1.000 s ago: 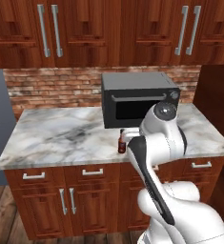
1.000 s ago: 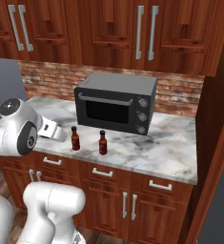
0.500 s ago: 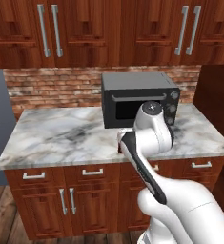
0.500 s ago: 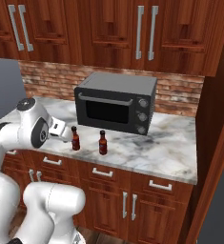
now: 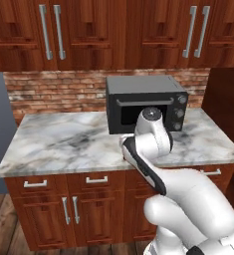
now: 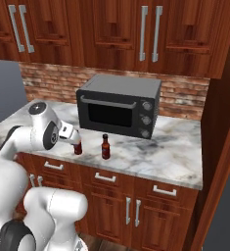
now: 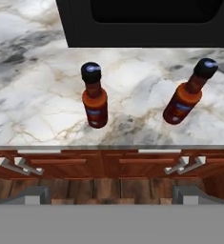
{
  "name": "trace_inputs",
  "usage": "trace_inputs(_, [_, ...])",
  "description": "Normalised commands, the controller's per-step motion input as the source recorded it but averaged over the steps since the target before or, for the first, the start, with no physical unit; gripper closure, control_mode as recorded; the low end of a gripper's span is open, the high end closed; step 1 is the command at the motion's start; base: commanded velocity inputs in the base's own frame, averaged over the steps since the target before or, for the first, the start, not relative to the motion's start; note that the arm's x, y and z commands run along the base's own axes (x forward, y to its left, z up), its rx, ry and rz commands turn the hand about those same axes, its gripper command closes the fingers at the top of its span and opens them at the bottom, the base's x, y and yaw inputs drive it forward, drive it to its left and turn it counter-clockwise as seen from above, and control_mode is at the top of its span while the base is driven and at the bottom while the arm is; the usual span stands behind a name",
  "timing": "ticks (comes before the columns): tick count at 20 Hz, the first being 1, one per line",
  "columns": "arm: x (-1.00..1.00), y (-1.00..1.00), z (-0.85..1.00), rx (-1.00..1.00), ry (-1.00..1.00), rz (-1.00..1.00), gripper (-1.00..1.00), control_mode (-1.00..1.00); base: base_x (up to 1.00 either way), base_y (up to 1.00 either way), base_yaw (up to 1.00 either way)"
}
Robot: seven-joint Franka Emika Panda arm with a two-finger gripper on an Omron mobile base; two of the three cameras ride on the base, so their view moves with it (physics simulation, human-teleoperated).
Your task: Place the condiment bottle and condiment bottle from the counter to the top shelf of the fridge. If the existing items in the fridge are on the top shelf, move them to other shelves.
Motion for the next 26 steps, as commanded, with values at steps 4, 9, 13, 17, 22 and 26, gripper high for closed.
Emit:
trace_inputs(4, [0.44,0.00,-0.32,0.00,0.00,0.00,-1.00,-1.00,0.00,0.00,0.00])
trace_inputs(9, [0.41,0.00,-0.28,0.00,0.00,0.00,-1.00,-1.00,0.00,0.00,0.00])
trace_inputs(13, [0.35,0.00,-0.21,0.00,0.00,0.00,-1.00,-1.00,0.00,0.00,0.00])
trace_inputs(17, [0.26,0.00,-0.20,0.00,0.00,0.00,-1.00,-1.00,0.00,0.00,0.00])
trace_inputs(22, [0.22,0.02,-0.20,0.00,-0.02,0.00,-1.00,-1.00,0.00,0.00,0.00])
trace_inputs(26, [0.11,0.08,-0.14,0.00,-0.04,0.00,-1.00,-1.00,0.00,0.00,0.00])
